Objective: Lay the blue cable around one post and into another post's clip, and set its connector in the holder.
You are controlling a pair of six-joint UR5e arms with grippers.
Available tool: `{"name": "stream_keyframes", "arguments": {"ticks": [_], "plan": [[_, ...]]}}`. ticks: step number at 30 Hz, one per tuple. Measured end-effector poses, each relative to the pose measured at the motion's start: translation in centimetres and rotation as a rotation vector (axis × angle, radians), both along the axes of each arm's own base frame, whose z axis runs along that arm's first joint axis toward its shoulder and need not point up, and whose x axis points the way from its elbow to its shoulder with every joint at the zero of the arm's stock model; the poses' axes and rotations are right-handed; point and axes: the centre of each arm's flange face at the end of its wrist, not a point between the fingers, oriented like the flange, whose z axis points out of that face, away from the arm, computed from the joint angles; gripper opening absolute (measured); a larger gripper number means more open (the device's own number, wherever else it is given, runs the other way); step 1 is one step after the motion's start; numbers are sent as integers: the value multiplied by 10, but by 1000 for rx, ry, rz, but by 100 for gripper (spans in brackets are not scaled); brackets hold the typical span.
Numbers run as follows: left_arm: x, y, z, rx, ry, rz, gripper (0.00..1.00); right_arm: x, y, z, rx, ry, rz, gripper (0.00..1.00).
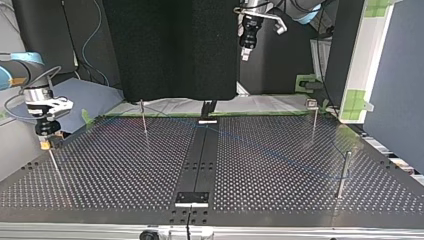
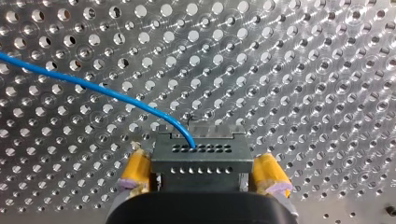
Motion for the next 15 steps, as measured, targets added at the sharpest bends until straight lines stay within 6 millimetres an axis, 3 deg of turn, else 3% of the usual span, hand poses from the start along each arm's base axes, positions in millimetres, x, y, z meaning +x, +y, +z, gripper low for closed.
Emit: {"name": "stream_keyframes", "arguments": {"ticks": [15], "plan": [[0, 0, 0, 0, 0, 0, 100, -1, 0, 0, 0, -1, -13, 99]]}}
